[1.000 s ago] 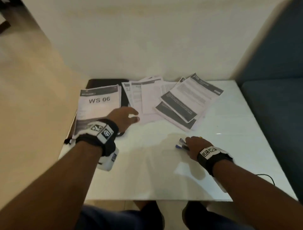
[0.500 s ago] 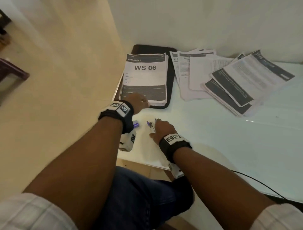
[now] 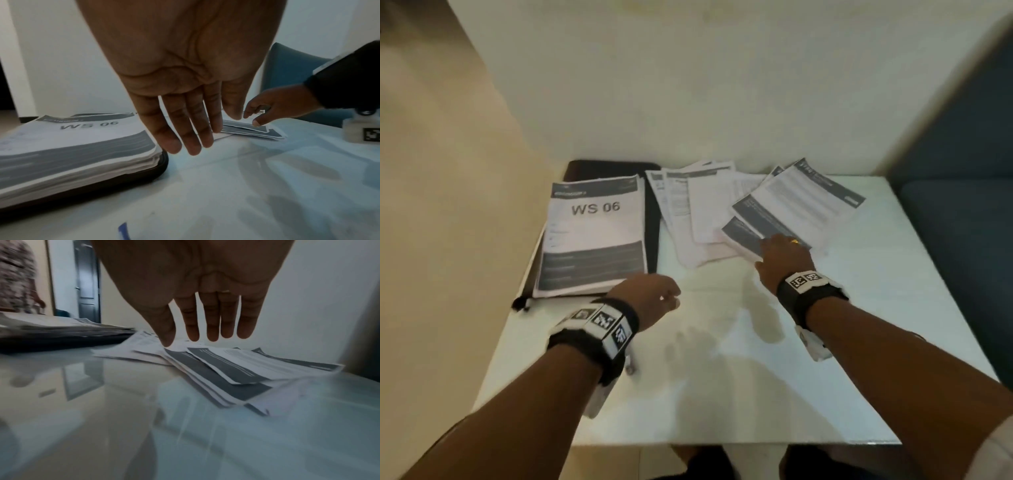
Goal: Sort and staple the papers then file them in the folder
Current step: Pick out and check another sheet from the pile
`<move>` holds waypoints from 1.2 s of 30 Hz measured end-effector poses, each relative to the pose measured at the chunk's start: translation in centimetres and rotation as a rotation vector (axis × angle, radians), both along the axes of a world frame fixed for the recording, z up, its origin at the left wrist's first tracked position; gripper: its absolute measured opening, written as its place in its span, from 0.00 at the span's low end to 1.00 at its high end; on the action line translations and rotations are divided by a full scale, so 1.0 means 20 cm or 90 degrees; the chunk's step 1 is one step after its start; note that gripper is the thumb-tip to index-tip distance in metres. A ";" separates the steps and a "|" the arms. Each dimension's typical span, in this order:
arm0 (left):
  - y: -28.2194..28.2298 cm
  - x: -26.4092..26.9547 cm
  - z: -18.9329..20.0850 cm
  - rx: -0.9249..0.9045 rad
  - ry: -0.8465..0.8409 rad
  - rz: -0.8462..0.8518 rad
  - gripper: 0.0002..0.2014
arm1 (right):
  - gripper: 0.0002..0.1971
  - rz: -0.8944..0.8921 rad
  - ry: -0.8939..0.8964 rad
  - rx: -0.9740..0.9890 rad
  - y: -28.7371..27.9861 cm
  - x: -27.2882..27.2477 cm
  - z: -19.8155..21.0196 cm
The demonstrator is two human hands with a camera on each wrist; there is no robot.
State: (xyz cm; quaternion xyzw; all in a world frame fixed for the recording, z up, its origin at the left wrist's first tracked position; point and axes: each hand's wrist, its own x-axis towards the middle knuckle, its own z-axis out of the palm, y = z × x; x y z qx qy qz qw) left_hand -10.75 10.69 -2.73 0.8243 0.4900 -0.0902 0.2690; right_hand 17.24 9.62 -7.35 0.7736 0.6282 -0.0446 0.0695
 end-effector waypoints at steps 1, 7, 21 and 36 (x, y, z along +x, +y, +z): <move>-0.01 0.03 0.01 -0.002 0.006 -0.005 0.14 | 0.22 -0.025 0.003 0.010 0.01 0.06 -0.04; -0.01 0.19 0.08 -0.001 -0.006 -0.014 0.13 | 0.46 -0.130 0.113 -0.116 0.07 0.22 -0.24; -0.03 0.28 -0.06 -0.031 0.097 0.000 0.19 | 0.37 -0.149 0.120 -0.208 0.15 0.21 -0.27; 0.58 0.57 -0.47 0.090 0.157 0.179 0.48 | 0.33 -0.097 0.136 -0.222 0.28 0.21 -0.26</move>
